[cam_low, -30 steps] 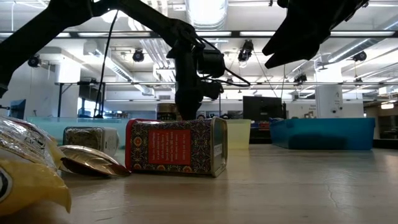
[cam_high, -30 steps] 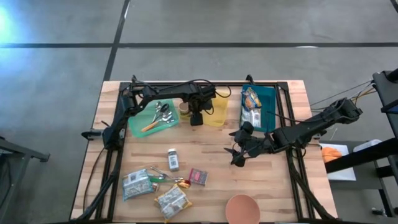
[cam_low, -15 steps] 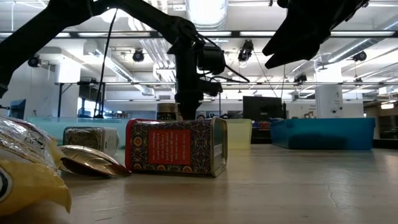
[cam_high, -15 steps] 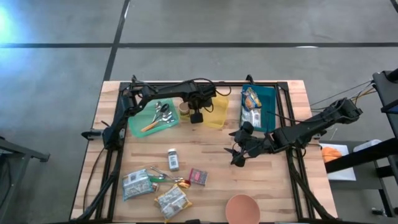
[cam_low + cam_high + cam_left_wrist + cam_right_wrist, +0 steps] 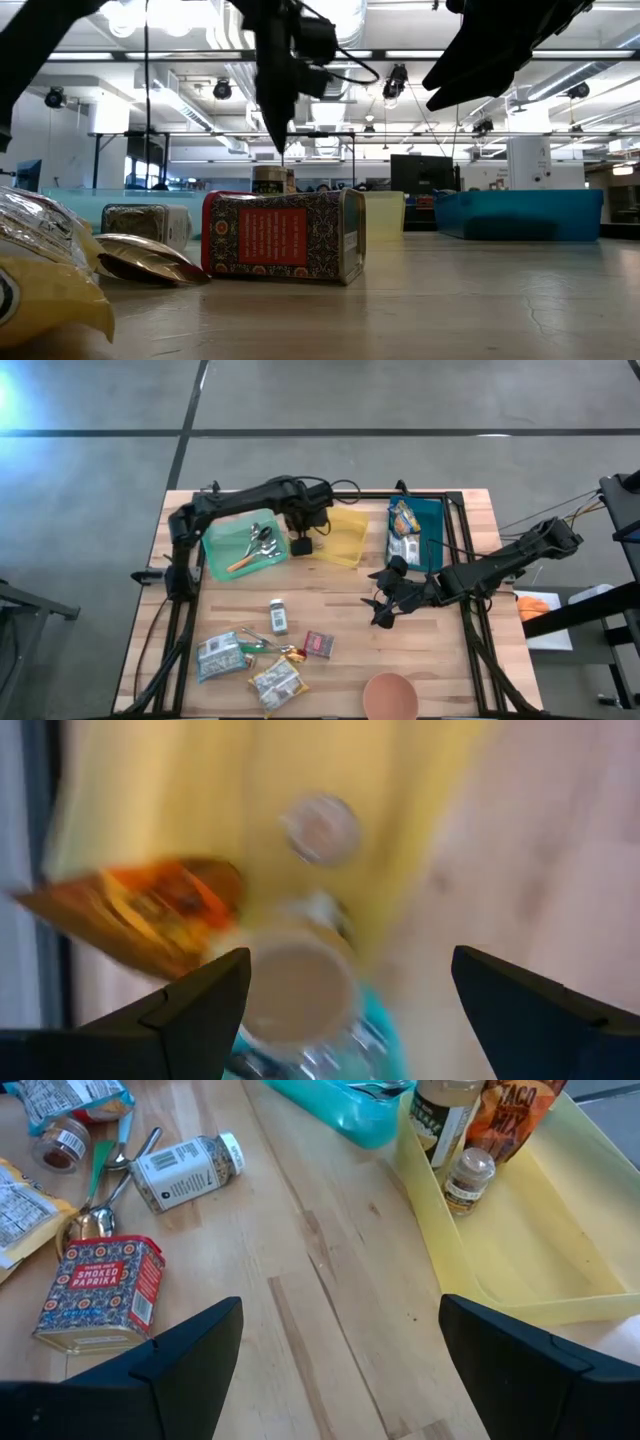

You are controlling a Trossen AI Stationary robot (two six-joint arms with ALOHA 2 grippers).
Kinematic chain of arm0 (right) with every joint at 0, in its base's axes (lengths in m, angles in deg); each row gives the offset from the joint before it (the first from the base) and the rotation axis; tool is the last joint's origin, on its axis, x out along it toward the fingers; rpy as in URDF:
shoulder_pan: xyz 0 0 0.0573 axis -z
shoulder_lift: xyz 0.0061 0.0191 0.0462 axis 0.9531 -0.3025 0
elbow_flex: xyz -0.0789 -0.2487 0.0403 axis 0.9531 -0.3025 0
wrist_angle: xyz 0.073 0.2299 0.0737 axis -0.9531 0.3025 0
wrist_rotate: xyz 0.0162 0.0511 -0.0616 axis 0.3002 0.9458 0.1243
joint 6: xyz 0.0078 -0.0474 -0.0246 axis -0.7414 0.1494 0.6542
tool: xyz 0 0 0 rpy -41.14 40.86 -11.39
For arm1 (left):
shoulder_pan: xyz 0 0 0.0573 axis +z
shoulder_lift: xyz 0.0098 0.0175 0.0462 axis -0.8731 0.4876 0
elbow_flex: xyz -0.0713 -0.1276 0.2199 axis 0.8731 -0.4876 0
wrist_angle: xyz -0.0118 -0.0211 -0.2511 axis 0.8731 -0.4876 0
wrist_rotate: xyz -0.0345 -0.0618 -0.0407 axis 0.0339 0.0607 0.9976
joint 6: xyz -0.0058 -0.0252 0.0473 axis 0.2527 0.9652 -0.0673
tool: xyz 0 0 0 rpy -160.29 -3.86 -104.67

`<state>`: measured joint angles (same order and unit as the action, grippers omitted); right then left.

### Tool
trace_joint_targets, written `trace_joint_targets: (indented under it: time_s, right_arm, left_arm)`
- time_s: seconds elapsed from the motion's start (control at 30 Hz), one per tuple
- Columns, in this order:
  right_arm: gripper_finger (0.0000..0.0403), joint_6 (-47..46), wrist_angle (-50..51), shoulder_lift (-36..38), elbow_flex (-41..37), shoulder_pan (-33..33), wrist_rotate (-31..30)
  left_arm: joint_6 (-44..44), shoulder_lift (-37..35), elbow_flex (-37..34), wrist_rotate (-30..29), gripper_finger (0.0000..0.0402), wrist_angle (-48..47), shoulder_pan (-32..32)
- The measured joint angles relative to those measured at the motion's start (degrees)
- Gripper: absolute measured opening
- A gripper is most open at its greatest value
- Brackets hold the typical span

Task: Pick & Place Food Item
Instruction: Put the white seasoning bottle into the yellow bin

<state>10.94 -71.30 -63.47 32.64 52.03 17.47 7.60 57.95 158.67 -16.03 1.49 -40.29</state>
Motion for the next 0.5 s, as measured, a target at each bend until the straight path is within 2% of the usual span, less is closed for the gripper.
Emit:
trace_joint_targets:
  time_s: [0.13,0.27,0.33,0.43,0.5]
  right_arm:
    - [0.0336,-0.03,-0.02,0.0,-0.02,0.0,0.06]
    - [0.0336,-1.08,-0.03,0.0,-0.02,0.0,0.33]
    - [0.0336,-1.82,-0.04,0.0,-0.02,0.0,0.36]
    - [0.0336,-3.53,-0.16,0.0,-0.04,0.0,0.37]
    - [0.0336,-4.25,-0.28,0.0,-0.04,0.0,0.36]
  left_arm:
    - [2.71,-4.26,-0.64,5.99,0.0351,-6.26,-2.4]
    - [8.36,-9.14,-4.28,7.13,0.0351,-7.95,-6.56]
    - [18.35,-11.5,-7.19,6.41,0.0351,-6.8,-8.56]
    - [40.56,-14.75,-12.49,3.5,0.0351,-4.61,-10.91]
    - [50.1,-16.75,-16.63,2.03,0.0351,-3.51,-12.53]
